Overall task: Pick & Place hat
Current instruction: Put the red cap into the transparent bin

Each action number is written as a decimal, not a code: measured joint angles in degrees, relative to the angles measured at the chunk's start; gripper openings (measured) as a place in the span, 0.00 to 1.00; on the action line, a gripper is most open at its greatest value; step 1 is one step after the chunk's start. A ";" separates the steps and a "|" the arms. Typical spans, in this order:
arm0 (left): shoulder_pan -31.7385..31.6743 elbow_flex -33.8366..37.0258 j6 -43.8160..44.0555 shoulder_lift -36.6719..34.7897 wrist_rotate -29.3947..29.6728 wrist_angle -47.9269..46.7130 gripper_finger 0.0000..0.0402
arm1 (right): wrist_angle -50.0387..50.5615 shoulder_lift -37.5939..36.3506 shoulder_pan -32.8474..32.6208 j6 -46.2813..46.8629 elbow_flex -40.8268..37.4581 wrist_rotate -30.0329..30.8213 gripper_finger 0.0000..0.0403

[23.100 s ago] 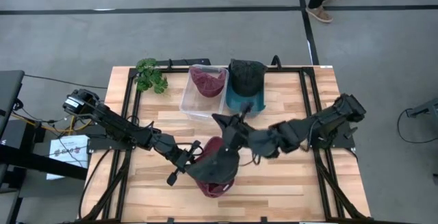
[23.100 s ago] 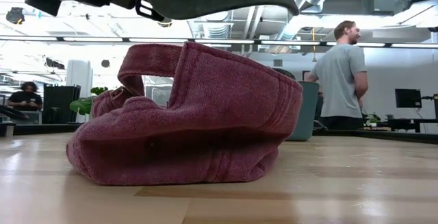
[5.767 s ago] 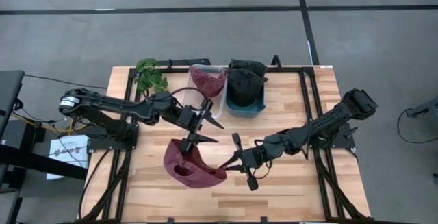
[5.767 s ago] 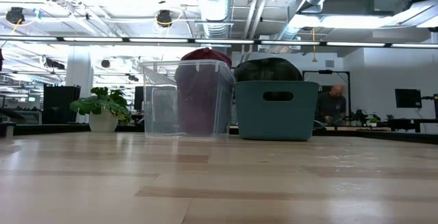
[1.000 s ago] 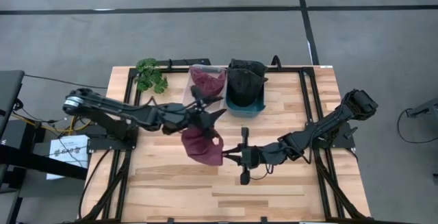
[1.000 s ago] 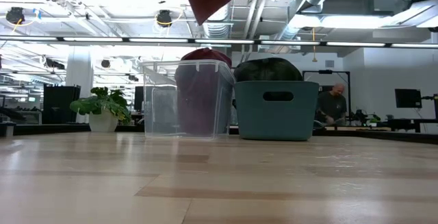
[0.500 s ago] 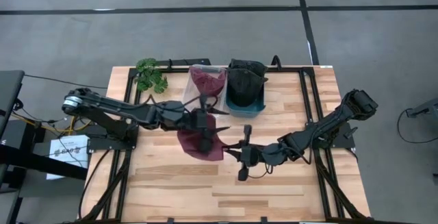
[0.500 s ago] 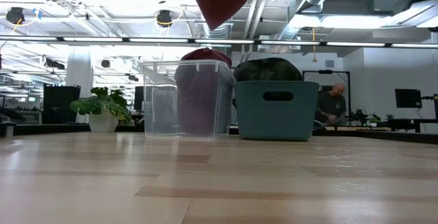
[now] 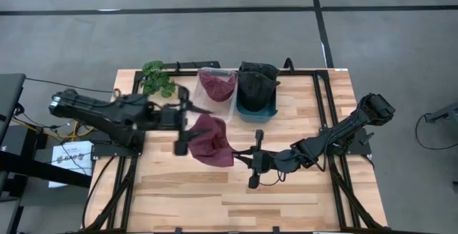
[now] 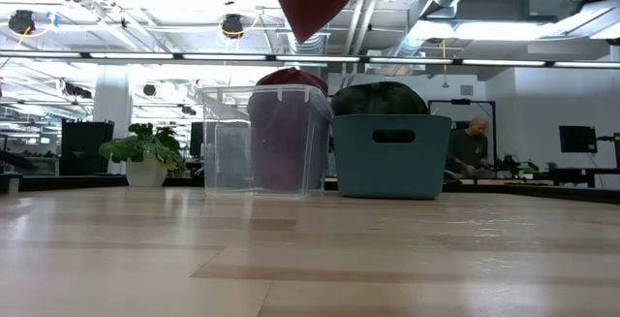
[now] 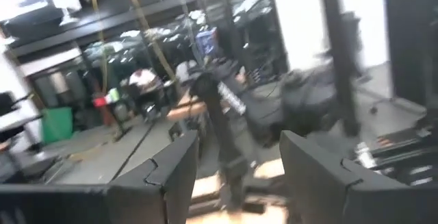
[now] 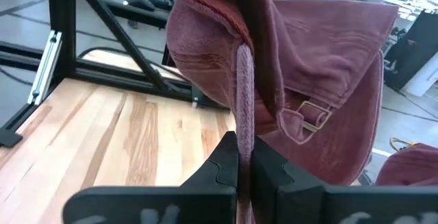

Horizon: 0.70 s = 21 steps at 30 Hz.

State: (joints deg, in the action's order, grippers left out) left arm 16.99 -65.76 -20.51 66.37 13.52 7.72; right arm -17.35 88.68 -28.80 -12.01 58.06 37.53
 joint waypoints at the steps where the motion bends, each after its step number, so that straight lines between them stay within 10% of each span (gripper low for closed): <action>1: 1.11 -0.05 0.02 -1.02 0.02 -0.49 0.51 | -0.43 0.00 0.00 0.00 0.00 0.23 0.00; 21: 23.73 10.25 -11.12 9.51 37.47 1.79 0.51 | -4.02 -4.92 0.02 -1.99 0.04 4.85 0.00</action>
State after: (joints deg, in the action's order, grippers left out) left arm 40.71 -55.51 -31.63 75.88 50.99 9.50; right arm -21.38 83.76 -28.77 -14.00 58.11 42.38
